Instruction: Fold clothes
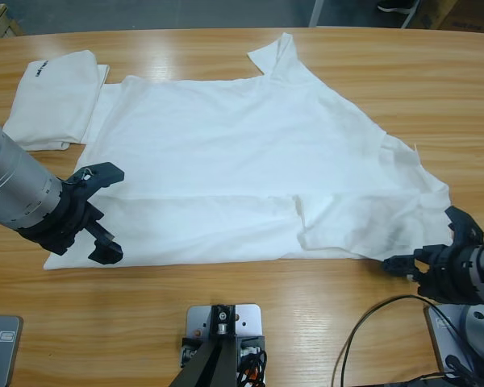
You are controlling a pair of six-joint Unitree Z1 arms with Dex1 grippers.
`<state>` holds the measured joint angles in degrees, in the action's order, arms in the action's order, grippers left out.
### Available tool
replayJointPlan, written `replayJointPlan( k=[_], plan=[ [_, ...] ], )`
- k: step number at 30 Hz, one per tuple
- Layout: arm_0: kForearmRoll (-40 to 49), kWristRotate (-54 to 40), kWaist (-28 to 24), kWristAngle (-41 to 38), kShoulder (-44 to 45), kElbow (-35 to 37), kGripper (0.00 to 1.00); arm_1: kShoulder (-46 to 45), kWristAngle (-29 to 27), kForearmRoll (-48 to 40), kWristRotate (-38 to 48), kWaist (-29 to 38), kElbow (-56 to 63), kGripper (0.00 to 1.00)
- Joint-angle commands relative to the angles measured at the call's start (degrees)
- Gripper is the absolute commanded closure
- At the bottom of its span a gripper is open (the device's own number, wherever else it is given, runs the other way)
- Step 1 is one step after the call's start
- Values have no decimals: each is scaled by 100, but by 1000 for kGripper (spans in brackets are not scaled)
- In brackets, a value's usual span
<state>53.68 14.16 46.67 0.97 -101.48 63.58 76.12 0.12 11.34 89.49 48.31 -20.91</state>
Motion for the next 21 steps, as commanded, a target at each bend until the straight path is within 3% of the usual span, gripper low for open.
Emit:
replayJointPlan(
  k=[1,9,11,21],
  plan=[
    [-68,96,35,2,19,-158,23,551,-23,-396,35,-287,270,365],
    [-79,87,35,-100,-101,-170,23,28,-343,-282,42,-373,307,392],
    [-86,78,44,-114,-129,-169,21,-43,-346,-276,21,-468,316,440],
    [-165,52,90,-132,-329,-165,22,-394,-306,-76,-123,-595,284,503]
  ],
)
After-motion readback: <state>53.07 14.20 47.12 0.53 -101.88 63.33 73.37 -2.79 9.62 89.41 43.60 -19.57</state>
